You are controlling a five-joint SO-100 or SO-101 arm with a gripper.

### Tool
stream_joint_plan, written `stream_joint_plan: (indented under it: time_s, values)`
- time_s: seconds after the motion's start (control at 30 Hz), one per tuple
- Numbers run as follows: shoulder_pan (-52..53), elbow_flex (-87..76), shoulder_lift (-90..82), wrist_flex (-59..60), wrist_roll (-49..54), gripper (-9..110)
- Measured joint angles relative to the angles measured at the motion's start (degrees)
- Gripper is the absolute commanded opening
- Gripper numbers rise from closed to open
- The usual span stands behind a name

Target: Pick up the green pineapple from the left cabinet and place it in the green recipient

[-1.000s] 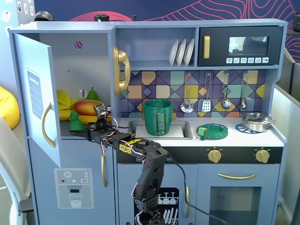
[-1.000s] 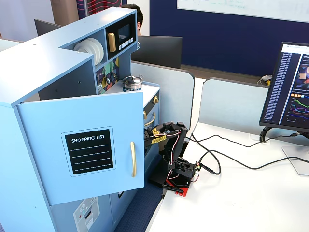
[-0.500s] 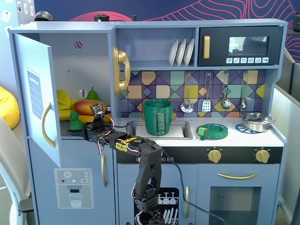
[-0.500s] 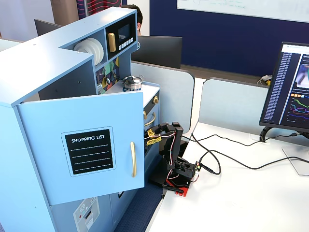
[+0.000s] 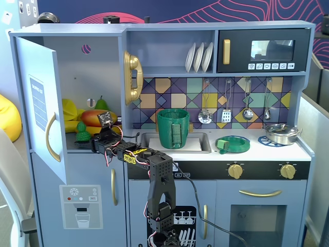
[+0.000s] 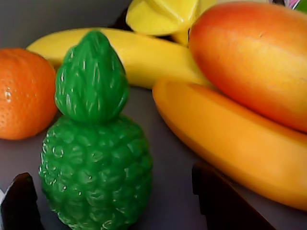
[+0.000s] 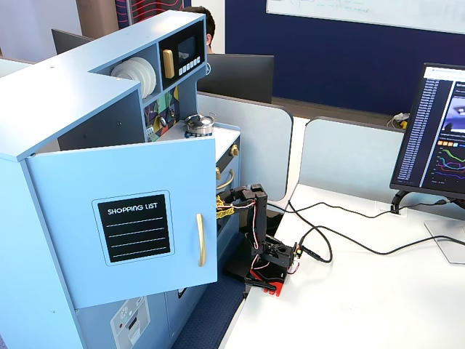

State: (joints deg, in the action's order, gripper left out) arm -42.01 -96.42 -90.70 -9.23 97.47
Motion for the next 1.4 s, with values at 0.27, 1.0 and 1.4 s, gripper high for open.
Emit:
stream_joint_plan:
  time_s: [0.27,1.0,1.4]
  values:
    - [-0.4,4.7,4.0,0.1,0.0,28]
    - [-2.5,1.4,-2.4,2.0,7.1,0]
    - [0.0,-15.1,-37.4,17.1,13.2,0]
